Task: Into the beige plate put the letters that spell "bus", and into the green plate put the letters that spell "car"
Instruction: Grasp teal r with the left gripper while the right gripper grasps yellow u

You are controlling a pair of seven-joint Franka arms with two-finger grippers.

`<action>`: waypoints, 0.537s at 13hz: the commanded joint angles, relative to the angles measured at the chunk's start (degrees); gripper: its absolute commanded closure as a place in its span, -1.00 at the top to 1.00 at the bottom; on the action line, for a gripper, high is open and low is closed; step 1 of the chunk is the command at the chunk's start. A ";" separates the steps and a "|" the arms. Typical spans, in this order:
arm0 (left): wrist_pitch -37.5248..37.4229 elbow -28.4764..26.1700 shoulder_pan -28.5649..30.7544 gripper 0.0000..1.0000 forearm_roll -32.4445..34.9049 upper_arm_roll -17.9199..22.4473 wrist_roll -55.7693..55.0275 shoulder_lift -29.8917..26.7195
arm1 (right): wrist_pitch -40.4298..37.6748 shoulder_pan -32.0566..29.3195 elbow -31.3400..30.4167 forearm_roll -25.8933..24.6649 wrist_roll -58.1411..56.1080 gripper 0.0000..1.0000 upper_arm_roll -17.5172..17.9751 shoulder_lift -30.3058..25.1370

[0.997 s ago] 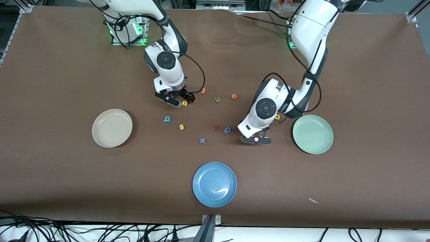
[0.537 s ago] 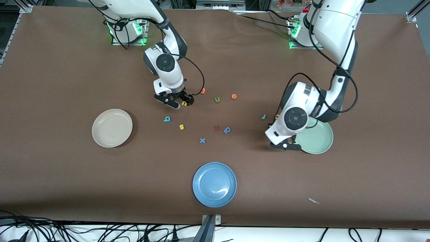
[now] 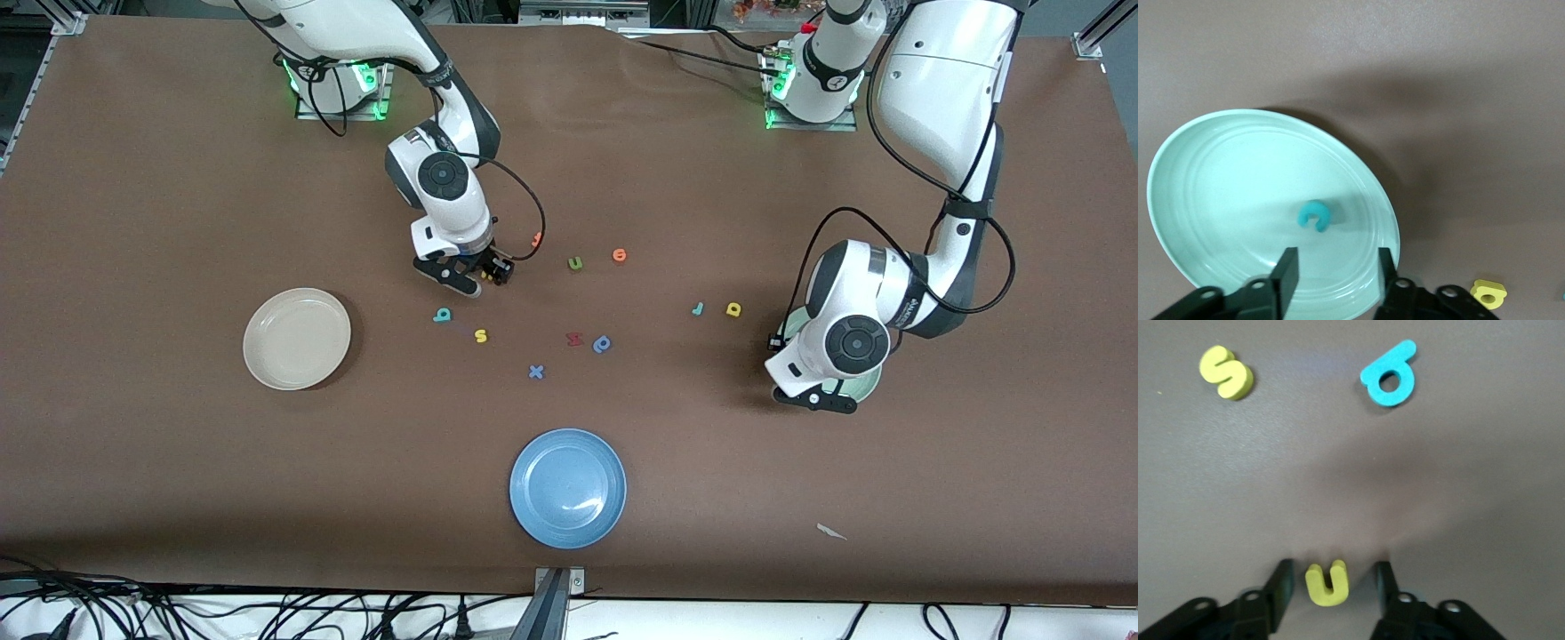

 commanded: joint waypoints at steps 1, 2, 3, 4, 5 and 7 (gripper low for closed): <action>-0.60 0.18 -0.73 1.00 0.58 -1.25 0.08 -0.63 | 0.21 -0.40 1.09 0.47 0.03 0.01 0.46 1.01; -0.60 0.18 -0.73 1.00 -0.81 -3.61 -0.71 -0.64 | 0.21 -0.23 1.09 0.47 0.04 -0.02 0.46 1.01; -0.60 0.18 -0.73 1.00 -2.83 -4.85 -3.15 -0.64 | 0.21 -0.23 1.09 0.47 0.04 -0.07 0.46 1.01; -0.52 0.00 -1.08 1.00 -4.15 -6.08 -5.35 -0.64 | 0.21 -0.05 1.09 0.47 0.04 -0.11 0.46 1.01; -0.34 -0.17 -1.26 0.99 -4.34 -8.01 -6.94 -0.46 | 0.21 -0.05 1.09 0.47 0.12 -0.14 0.46 1.01; -0.25 -1.22 -2.74 0.99 -4.08 -10.22 -12.82 -0.55 | 0.21 0.12 1.09 0.47 0.12 -0.26 0.54 1.27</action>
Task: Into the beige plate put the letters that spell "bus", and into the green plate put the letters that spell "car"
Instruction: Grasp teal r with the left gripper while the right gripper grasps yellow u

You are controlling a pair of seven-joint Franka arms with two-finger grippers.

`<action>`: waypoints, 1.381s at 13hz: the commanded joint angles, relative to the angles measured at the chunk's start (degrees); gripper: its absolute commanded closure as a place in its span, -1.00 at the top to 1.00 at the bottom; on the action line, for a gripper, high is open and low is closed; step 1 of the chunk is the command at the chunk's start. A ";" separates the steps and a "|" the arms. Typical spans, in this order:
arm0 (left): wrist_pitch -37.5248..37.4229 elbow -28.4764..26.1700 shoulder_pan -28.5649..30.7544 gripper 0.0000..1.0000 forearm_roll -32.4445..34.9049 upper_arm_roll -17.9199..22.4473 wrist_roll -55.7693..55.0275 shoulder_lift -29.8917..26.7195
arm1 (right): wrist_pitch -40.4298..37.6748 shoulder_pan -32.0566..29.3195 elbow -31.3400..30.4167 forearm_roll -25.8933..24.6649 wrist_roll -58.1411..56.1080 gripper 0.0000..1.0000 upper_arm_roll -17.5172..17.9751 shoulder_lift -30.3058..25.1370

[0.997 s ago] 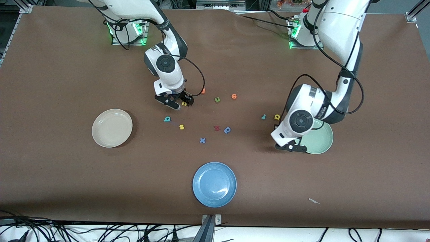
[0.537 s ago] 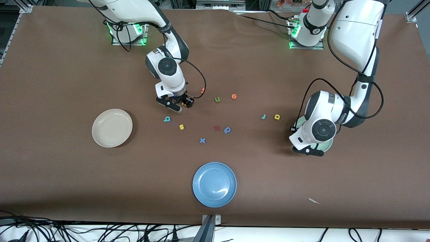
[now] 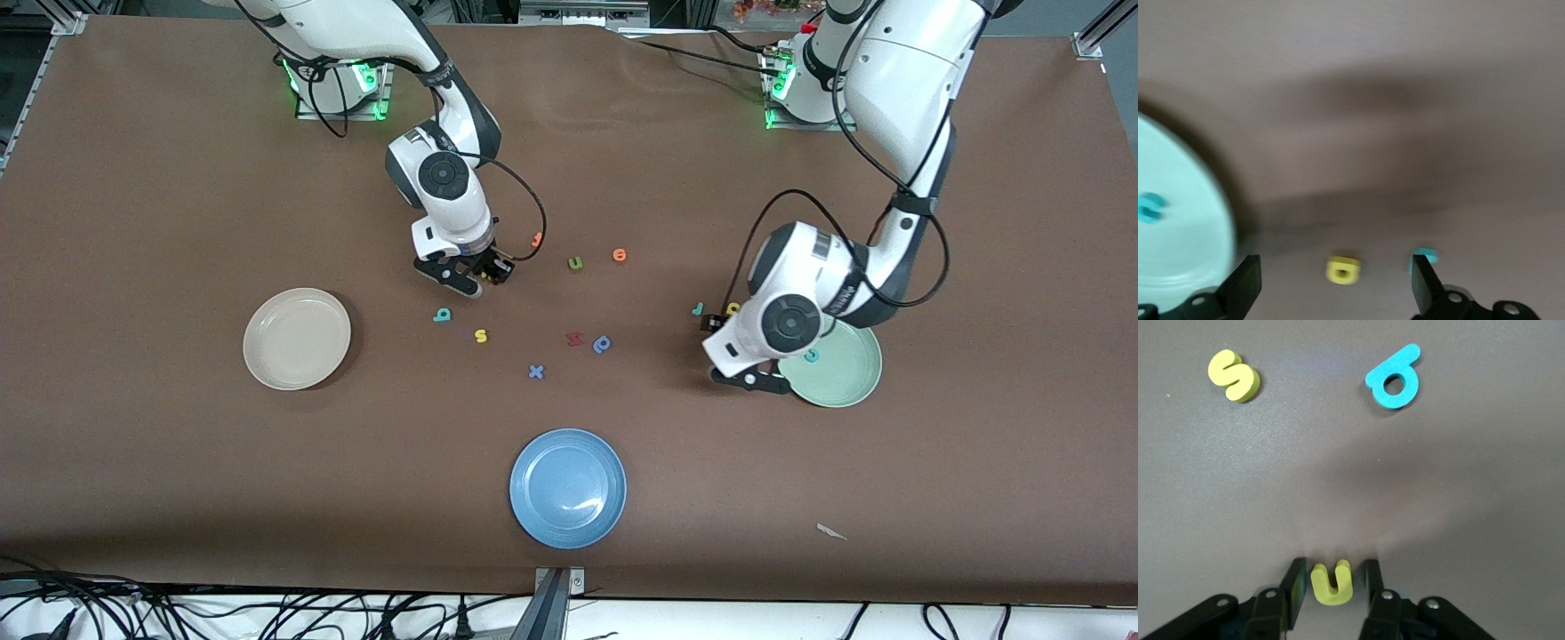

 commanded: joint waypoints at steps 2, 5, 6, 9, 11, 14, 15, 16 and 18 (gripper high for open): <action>1.14 -4.18 -4.10 0.99 -0.64 -1.06 -4.81 -0.55 | 0.36 0.17 0.96 0.48 0.21 -0.36 0.53 1.51; 10.43 -11.55 -4.82 0.99 -0.55 -1.06 -4.90 -0.99 | 0.36 0.26 0.96 0.39 0.13 -0.47 0.62 1.87; 14.30 -13.84 -4.82 0.96 -0.38 -1.06 -4.82 -0.99 | 0.36 0.26 1.22 0.39 -0.05 -0.51 0.62 1.87; 15.31 -14.48 -4.82 0.21 0.24 -1.15 -4.38 -1.43 | -6.53 0.09 5.85 0.48 -0.66 -0.54 0.53 1.69; 14.96 -14.48 -4.73 0.13 0.15 -1.15 -4.20 -2.13 | -14.02 -0.18 10.17 0.48 -3.72 -0.54 0.27 1.25; 14.60 -13.95 -4.64 0.17 0.15 -1.15 -4.29 -2.31 | -18.17 -0.79 10.80 0.56 -16.53 -0.54 -4.81 -0.06; 14.69 -13.95 -4.38 0.17 0.15 -1.24 -4.20 -2.23 | -19.49 -0.79 10.80 0.56 -21.01 -0.54 -7.09 -0.76; 14.69 -13.95 -4.12 0.12 0.15 -1.15 -3.85 -2.22 | -20.63 -0.79 10.80 0.56 -25.67 -0.54 -9.20 -1.29; 14.69 -13.86 -3.77 -0.40 0.15 -1.15 -3.85 -2.22 | -21.96 -0.79 10.80 0.65 -35.95 -0.54 -14.12 -2.00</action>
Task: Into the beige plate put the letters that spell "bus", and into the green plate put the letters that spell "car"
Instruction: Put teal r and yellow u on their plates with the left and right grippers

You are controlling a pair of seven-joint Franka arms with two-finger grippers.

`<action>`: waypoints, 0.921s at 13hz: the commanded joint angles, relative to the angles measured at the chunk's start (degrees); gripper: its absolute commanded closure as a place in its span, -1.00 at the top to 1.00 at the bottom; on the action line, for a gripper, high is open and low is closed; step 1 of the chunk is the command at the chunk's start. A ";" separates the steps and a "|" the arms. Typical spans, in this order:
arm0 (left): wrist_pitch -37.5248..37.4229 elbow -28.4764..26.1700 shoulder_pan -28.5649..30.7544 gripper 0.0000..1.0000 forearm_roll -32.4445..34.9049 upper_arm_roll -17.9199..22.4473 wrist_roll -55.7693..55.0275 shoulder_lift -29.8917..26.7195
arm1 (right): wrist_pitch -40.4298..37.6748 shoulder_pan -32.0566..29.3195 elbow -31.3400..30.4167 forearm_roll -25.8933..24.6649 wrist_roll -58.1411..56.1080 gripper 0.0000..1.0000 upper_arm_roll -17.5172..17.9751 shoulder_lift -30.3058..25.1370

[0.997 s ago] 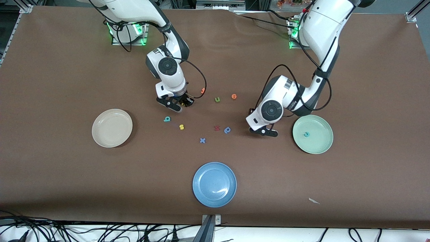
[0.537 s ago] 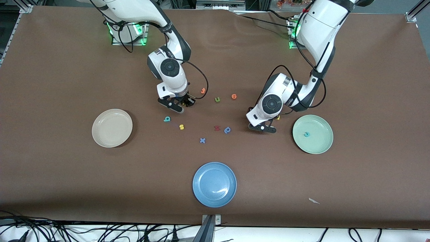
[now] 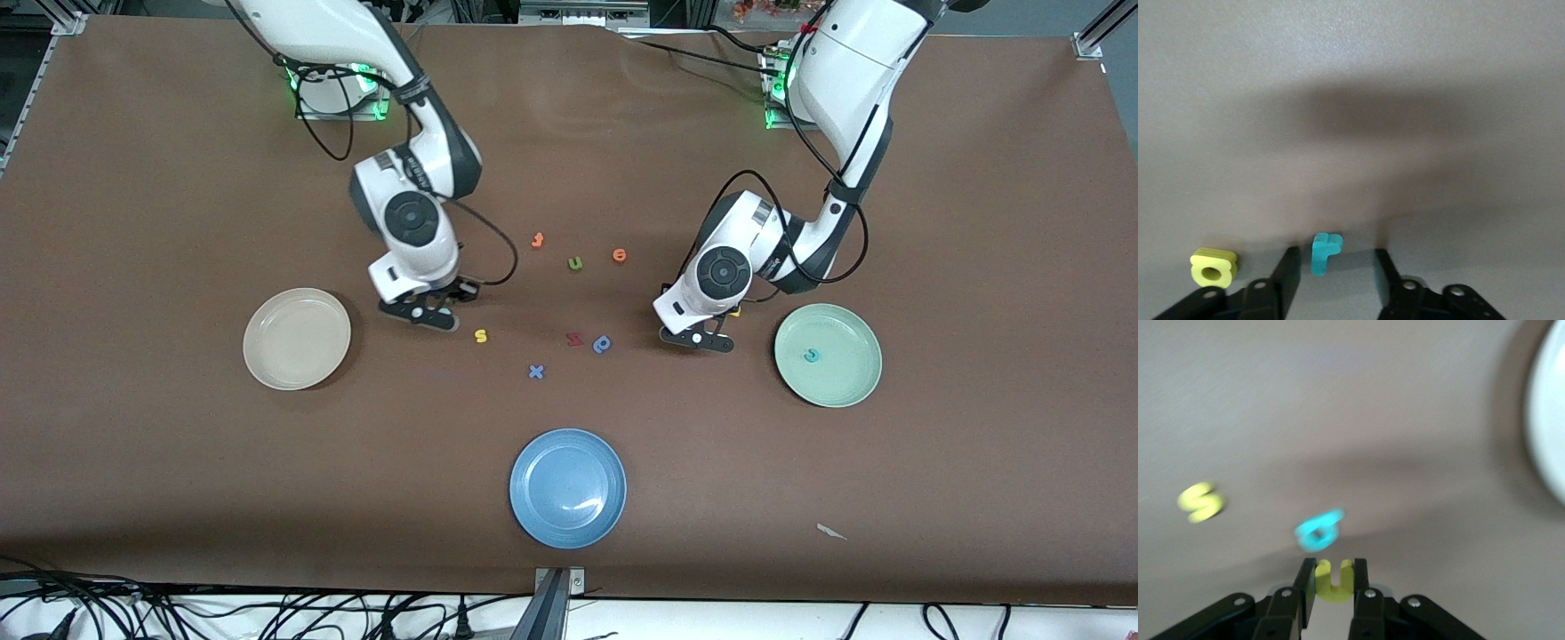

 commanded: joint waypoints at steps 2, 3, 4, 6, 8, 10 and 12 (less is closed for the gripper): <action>0.51 -1.04 0.65 -0.89 0.15 0.12 0.81 -1.06 | -2.24 0.05 -0.18 0.66 -18.56 -0.54 -7.78 -1.66; 0.51 -1.04 0.65 -1.00 0.15 0.12 0.81 -1.24 | -2.15 0.05 -0.27 0.67 -23.31 -0.54 -9.72 -1.66; 0.43 -1.04 0.74 -1.00 0.15 0.12 0.81 -1.59 | -1.98 -0.04 -0.44 0.67 -28.23 -0.54 -11.56 -1.57; -0.79 -0.78 0.74 -1.00 0.15 0.30 0.47 -2.90 | -1.27 -1.43 -0.79 0.75 -37.20 -0.53 -13.95 -1.57; -5.52 -0.25 2.83 -1.00 0.24 0.56 1.07 -6.41 | 0.21 -5.20 -0.79 2.33 -45.11 -0.51 -13.95 -1.13; -10.54 1.33 6.70 -1.00 0.24 0.56 5.88 -7.74 | 3.37 -8.81 -0.79 7.14 -53.38 -0.34 -13.78 0.53; -11.44 1.51 11.62 -1.00 0.24 0.65 12.03 -8.36 | 3.83 -10.06 -0.18 16.96 -56.75 0.93 -13.52 2.12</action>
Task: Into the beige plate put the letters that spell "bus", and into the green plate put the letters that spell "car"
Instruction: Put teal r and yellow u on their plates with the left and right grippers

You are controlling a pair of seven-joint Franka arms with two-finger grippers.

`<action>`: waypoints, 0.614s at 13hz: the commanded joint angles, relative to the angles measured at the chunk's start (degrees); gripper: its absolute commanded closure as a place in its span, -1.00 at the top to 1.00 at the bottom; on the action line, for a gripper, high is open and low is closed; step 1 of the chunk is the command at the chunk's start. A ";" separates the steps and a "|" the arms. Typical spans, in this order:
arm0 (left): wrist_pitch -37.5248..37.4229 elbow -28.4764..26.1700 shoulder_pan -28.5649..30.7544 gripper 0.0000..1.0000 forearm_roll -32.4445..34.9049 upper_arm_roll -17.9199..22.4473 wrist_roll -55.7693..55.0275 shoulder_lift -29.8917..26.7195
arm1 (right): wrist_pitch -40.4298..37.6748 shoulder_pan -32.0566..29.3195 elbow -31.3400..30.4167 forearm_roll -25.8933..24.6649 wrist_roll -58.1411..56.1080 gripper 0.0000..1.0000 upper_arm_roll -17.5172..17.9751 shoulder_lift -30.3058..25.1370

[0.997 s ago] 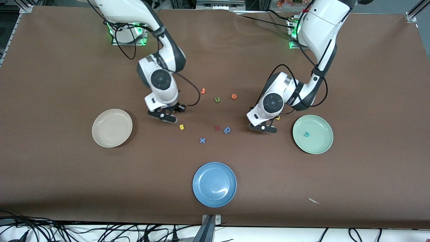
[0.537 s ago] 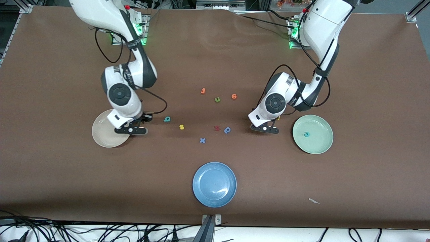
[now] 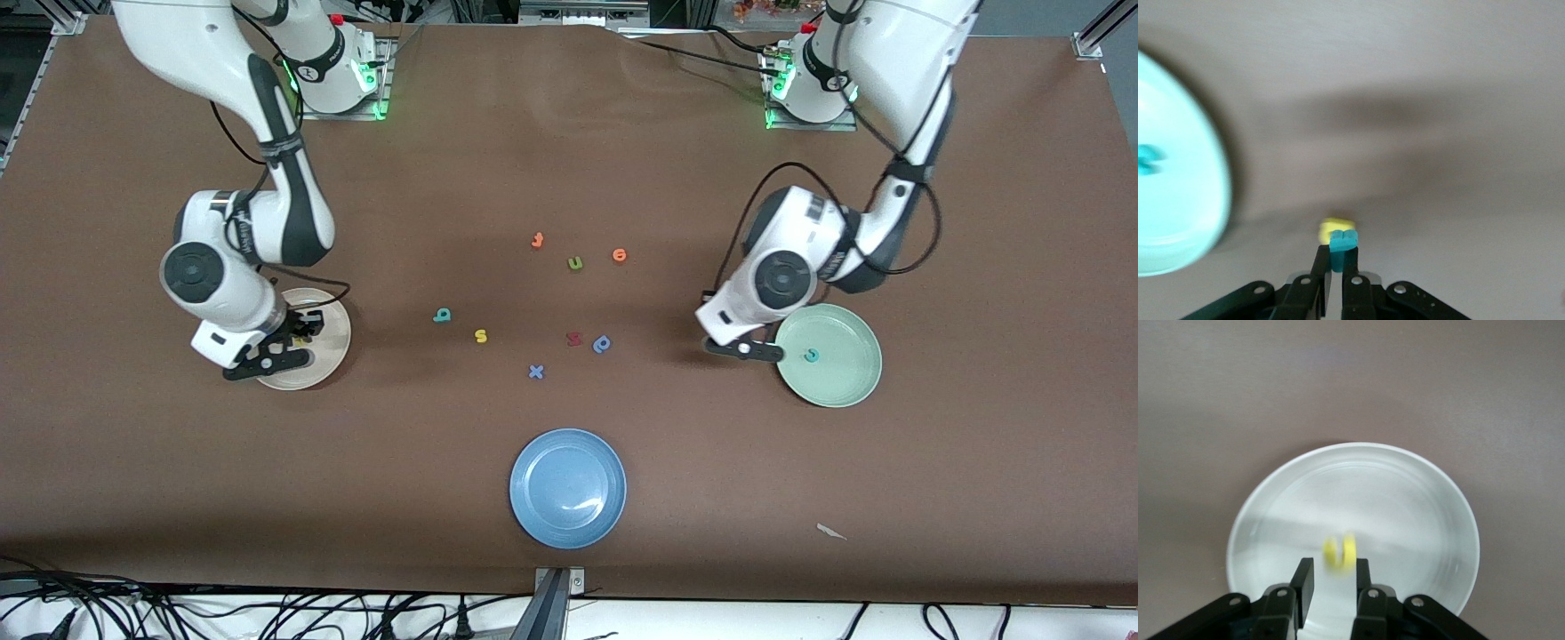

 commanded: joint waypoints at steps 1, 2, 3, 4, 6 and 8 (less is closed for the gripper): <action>-1.22 -0.30 6.46 -1.00 0.64 -0.12 8.93 -0.87 | 0.82 -0.36 0.41 8.91 -2.89 0.99 0.75 1.22; -0.87 -0.21 8.92 -1.00 2.65 -0.29 11.05 -0.69 | 0.64 -0.01 0.58 9.28 -2.63 0.99 0.75 1.13; -0.78 -0.30 10.34 -1.00 3.54 -0.29 11.85 -0.43 | 0.64 0.35 0.93 9.54 -1.75 0.99 1.10 1.04; -0.78 -0.30 10.53 -0.49 3.54 -0.38 11.86 -0.42 | 0.64 0.78 1.11 9.55 1.73 0.99 1.89 0.95; -0.95 -0.30 9.65 1.00 3.54 -0.55 11.25 -0.08 | 0.64 3.49 1.20 9.55 9.73 0.99 2.25 0.86; -1.13 -0.56 9.48 1.00 2.41 -1.77 10.90 -0.16 | 0.64 6.84 1.29 9.55 19.56 0.99 2.25 0.78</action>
